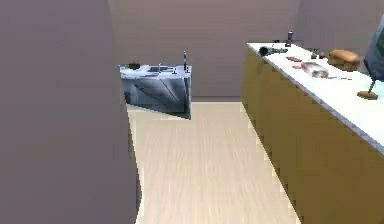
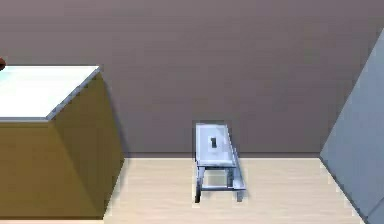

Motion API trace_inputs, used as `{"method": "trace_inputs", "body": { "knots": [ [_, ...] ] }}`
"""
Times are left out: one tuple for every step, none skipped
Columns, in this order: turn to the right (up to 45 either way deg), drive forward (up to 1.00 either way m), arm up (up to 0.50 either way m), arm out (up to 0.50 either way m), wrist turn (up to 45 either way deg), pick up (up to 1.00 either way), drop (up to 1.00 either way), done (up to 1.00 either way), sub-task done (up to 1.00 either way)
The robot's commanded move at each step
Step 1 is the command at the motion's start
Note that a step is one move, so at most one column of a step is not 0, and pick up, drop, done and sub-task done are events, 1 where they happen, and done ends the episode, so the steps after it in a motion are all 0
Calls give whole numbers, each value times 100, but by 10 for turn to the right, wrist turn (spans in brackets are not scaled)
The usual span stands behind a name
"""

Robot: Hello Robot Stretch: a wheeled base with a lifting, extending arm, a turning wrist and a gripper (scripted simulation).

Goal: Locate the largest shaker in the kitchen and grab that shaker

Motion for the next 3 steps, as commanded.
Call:
{"method": "trace_inputs", "body": {
  "knots": [
    [180, 0, 0, 0, 0, 0, 0, 0, 0],
    [0, 100, 0, 0, 0, 0, 0, 0, 0],
    [0, 55, 0, 0, 0, 0, 0, 0, 0]
  ]
}}
